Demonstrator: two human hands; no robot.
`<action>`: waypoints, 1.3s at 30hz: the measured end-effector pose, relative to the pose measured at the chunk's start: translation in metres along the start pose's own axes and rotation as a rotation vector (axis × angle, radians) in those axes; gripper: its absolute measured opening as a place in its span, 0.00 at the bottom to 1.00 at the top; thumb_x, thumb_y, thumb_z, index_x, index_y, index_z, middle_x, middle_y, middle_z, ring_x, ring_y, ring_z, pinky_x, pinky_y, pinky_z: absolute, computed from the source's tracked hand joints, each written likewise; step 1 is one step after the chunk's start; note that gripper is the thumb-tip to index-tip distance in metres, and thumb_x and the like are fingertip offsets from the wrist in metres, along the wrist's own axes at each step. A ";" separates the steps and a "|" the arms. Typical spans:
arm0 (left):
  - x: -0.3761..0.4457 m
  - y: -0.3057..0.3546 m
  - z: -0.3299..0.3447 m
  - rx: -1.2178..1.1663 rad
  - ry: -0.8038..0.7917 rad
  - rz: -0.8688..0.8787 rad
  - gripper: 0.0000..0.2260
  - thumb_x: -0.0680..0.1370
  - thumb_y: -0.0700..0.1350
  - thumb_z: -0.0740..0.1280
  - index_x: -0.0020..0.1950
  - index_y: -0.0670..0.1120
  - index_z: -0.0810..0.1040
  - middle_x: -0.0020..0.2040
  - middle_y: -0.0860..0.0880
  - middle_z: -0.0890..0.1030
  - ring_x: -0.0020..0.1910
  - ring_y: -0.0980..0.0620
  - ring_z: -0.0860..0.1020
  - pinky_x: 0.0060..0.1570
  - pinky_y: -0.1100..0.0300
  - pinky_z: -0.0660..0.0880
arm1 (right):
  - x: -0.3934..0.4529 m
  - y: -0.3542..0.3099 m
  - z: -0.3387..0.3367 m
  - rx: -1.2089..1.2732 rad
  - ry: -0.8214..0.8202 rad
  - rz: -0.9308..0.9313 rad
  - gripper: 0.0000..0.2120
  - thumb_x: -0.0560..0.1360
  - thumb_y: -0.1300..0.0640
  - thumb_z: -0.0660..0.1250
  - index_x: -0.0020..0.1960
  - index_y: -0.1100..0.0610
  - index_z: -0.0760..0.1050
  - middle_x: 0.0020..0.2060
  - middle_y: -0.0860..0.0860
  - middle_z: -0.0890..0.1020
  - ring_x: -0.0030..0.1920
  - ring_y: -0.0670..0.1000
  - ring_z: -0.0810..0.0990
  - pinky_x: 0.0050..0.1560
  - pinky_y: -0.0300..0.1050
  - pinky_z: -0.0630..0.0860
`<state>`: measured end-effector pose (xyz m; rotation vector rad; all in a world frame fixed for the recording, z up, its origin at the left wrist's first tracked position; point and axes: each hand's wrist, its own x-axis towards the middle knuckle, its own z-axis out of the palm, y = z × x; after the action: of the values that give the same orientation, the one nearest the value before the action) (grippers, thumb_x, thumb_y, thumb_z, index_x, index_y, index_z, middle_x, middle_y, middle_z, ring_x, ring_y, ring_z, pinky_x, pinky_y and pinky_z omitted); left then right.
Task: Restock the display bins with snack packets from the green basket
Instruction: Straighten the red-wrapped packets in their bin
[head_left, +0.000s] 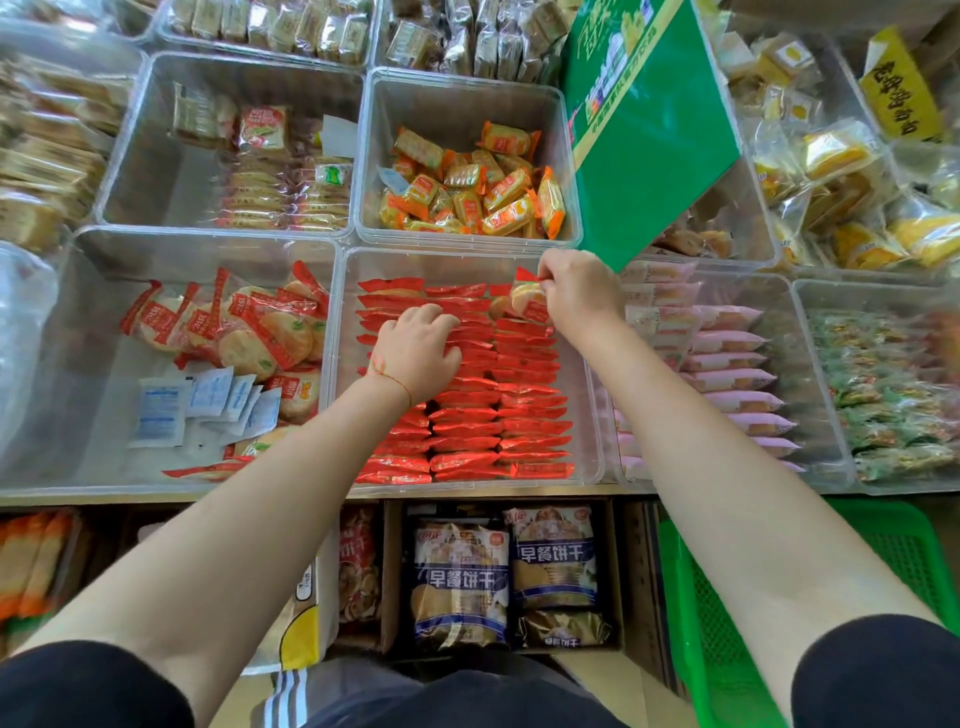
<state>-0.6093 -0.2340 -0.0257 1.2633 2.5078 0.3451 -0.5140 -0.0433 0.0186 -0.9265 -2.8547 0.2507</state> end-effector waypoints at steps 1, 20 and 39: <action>0.000 0.001 0.002 0.010 0.003 0.008 0.20 0.80 0.50 0.61 0.71 0.48 0.72 0.72 0.47 0.70 0.72 0.46 0.66 0.65 0.47 0.67 | 0.000 -0.001 0.004 -0.030 0.019 -0.022 0.05 0.77 0.63 0.62 0.49 0.58 0.77 0.45 0.56 0.81 0.46 0.60 0.79 0.39 0.46 0.68; 0.000 -0.003 0.026 0.092 -0.099 0.092 0.25 0.82 0.55 0.57 0.78 0.52 0.62 0.80 0.47 0.57 0.79 0.46 0.52 0.73 0.44 0.56 | 0.000 -0.006 0.068 -0.127 -0.186 -0.067 0.09 0.80 0.65 0.56 0.54 0.61 0.74 0.52 0.59 0.74 0.51 0.60 0.76 0.45 0.48 0.71; -0.019 -0.082 -0.005 0.017 0.124 -0.272 0.32 0.78 0.52 0.58 0.81 0.51 0.52 0.82 0.48 0.45 0.80 0.45 0.48 0.76 0.45 0.52 | -0.033 -0.030 0.096 -0.027 -0.259 0.285 0.31 0.83 0.41 0.46 0.81 0.57 0.50 0.80 0.57 0.53 0.80 0.57 0.48 0.78 0.57 0.46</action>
<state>-0.6605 -0.2976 -0.0459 0.9139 2.7480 0.3463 -0.5214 -0.0982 -0.0719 -1.4031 -2.9501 0.3870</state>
